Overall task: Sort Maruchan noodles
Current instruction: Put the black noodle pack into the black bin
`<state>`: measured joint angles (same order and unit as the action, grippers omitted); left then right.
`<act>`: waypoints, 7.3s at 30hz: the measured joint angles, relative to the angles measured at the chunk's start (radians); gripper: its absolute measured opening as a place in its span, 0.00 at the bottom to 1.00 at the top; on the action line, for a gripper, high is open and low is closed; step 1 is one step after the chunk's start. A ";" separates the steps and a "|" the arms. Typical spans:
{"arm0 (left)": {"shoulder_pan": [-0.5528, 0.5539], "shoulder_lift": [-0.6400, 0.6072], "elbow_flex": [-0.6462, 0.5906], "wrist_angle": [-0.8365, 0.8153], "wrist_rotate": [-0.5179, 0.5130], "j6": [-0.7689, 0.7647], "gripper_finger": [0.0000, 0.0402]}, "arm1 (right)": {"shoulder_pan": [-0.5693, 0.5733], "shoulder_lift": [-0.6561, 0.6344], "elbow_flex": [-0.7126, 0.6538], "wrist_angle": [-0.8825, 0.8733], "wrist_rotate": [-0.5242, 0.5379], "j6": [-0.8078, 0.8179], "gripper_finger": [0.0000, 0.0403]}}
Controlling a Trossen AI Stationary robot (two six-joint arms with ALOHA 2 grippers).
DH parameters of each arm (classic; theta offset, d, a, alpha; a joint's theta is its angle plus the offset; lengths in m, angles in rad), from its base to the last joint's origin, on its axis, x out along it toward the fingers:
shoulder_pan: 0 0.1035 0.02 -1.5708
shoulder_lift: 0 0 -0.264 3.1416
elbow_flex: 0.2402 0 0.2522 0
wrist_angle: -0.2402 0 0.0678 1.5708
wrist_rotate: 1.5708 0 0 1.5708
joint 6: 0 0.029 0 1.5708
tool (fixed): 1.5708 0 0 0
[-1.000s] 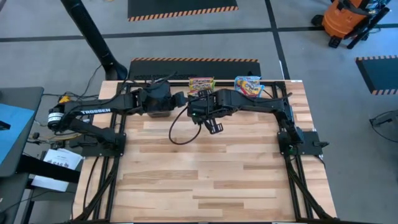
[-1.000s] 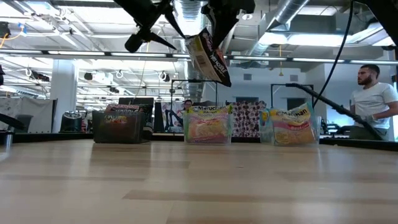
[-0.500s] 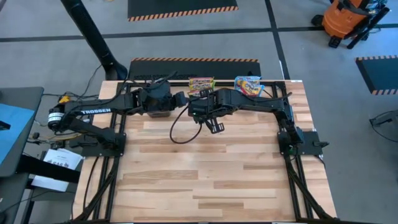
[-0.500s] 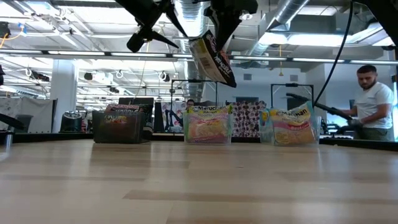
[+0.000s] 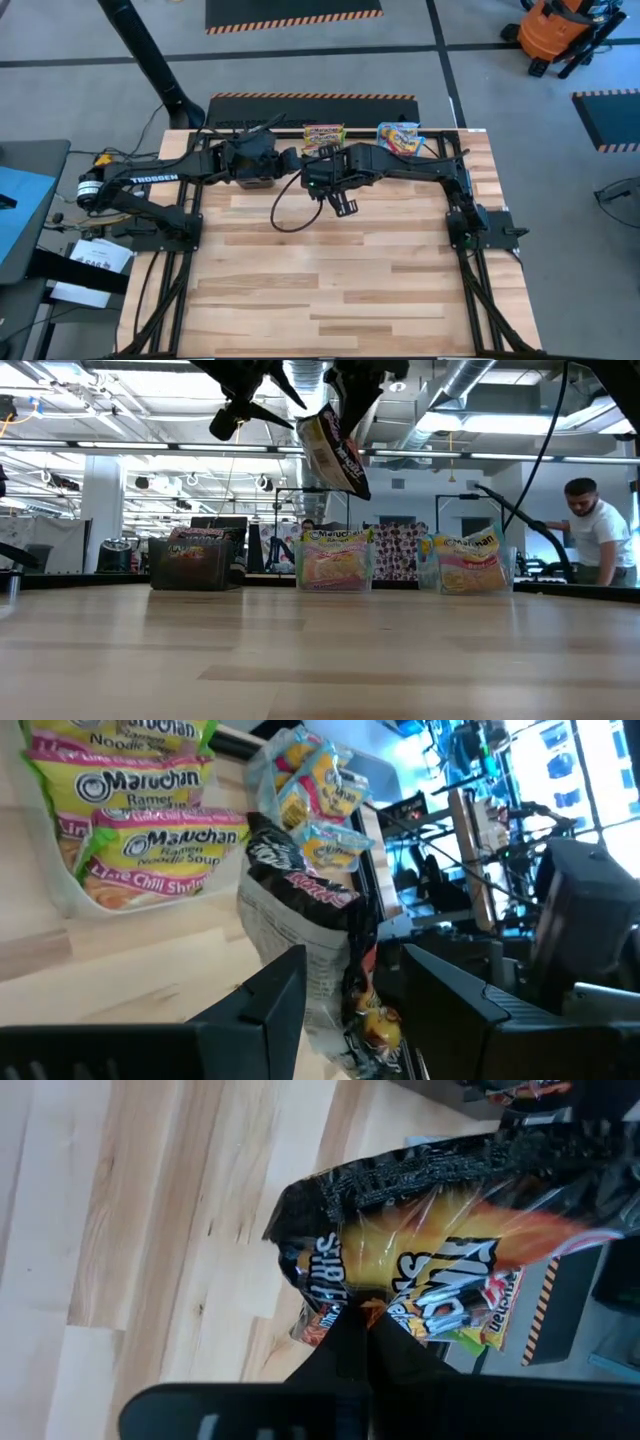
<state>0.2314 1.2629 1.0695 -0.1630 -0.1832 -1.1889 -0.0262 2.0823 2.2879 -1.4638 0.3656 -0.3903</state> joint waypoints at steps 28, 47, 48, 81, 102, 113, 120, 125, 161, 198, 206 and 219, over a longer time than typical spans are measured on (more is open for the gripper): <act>0.008 -0.001 0.000 -0.057 0.037 0.058 0.37 | 0.033 0.001 0.013 0.104 0.022 0.003 0.00; 0.008 -0.001 0.000 -0.052 0.041 0.209 0.14 | 0.031 0.001 0.013 0.111 0.023 -0.001 0.00; 0.008 -0.001 0.000 -0.052 0.041 0.220 0.14 | 0.031 0.001 0.013 0.111 0.023 -0.001 0.01; 0.006 -0.038 -0.001 -0.167 0.023 0.753 0.00 | -0.004 -0.224 0.016 -0.106 0.114 0.150 0.36; 0.146 -0.260 -0.001 -0.434 -0.091 0.943 0.00 | -0.145 -0.325 0.014 -0.044 0.107 0.182 0.36; 0.276 -0.235 -0.063 -0.459 -0.008 0.946 0.00 | -0.183 -0.312 0.015 -0.045 0.107 0.181 0.36; 0.338 -0.234 -0.110 -0.457 0.040 0.951 0.00 | -0.186 -0.310 0.014 -0.045 0.106 0.182 0.36; 0.376 -0.234 -0.111 -0.497 0.021 0.968 0.00 | -0.186 -0.309 0.014 -0.043 0.106 0.182 0.36; 0.464 -0.229 -0.111 -0.680 -0.048 0.960 0.36 | -0.186 -0.309 0.014 0.006 0.106 0.200 0.36; 0.561 -0.157 -0.076 -0.685 0.205 1.020 0.36 | -0.183 -0.309 0.014 0.006 0.106 0.218 0.36; 0.538 -0.157 -0.076 -0.839 0.474 0.940 0.36 | -0.183 -0.309 0.014 0.005 0.102 0.243 0.36; 0.499 -0.062 -0.097 -0.920 0.403 0.915 0.36 | -0.185 -0.309 0.014 0.006 0.102 0.242 0.36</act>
<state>0.7300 1.2007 0.9722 -1.0826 0.2201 -0.2737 -0.2108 1.7729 2.3020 -1.4582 0.4679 -0.1480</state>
